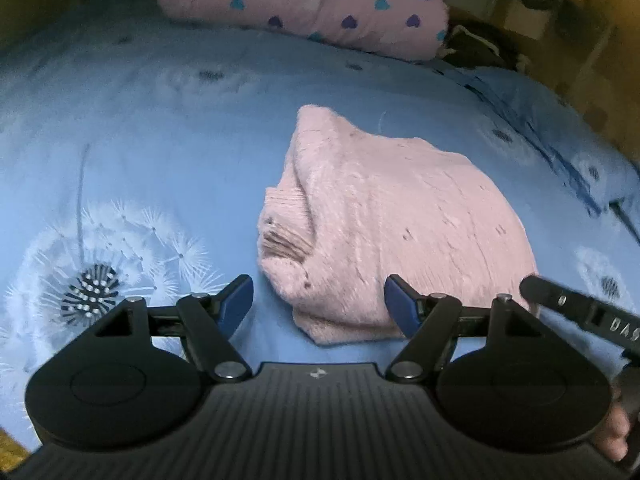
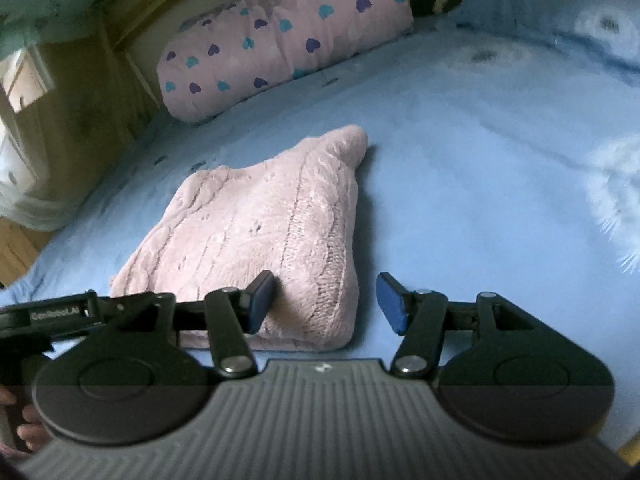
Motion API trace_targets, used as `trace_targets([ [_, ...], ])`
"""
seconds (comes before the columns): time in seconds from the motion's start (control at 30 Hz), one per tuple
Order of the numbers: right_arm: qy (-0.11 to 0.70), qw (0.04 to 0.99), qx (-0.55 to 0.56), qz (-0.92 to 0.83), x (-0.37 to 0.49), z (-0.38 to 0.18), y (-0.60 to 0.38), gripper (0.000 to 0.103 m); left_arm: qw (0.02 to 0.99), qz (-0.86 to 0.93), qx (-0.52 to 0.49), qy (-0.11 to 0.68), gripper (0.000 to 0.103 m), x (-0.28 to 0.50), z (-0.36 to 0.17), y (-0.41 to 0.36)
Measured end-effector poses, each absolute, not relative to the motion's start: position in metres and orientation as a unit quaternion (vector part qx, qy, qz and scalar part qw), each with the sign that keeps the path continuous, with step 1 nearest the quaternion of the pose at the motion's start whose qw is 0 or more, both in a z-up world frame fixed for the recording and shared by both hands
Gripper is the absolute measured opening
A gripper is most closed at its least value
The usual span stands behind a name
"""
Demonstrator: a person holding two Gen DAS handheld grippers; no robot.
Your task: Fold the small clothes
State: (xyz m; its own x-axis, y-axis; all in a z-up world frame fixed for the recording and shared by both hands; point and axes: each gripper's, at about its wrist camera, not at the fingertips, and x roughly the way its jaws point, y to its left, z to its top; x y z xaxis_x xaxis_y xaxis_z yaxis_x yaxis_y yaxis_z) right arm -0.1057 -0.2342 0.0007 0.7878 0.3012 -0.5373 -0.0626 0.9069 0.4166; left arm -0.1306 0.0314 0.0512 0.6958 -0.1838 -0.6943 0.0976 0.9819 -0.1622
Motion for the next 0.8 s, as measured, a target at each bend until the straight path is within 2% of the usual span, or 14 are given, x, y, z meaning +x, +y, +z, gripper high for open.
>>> trace_targets([
  [0.17, 0.289, 0.935, 0.17, 0.112, -0.135, 0.015, -0.225, 0.06, 0.917, -0.081, -0.038, 0.389, 0.08, -0.15, 0.054, 0.02],
  [0.23, 0.289, 0.936, 0.164, 0.119, -0.144, 0.019, -0.221, 0.061, 0.916, -0.078, -0.033, 0.391, 0.087, -0.156, 0.054, 0.016],
  [0.27, 0.288, 0.936, 0.159, 0.122, -0.149, 0.021, -0.219, 0.061, 0.916, -0.075, -0.032, 0.392, 0.093, -0.16, 0.054, 0.015],
  [0.3, 0.287, 0.937, 0.154, 0.124, -0.152, 0.023, -0.217, 0.064, 0.917, -0.071, -0.03, 0.391, 0.096, -0.163, 0.053, 0.014],
  [0.5, 0.283, 0.947, 0.103, 0.113, -0.169, 0.027, -0.207, 0.078, 0.912, -0.05, -0.014, 0.407, 0.099, -0.169, 0.044, 0.005],
  [0.8, 0.306, 0.946, 0.07, 0.077, -0.161, 0.001, -0.206, 0.079, 0.899, -0.015, 0.023, 0.437, 0.101, -0.162, 0.021, -0.006],
])
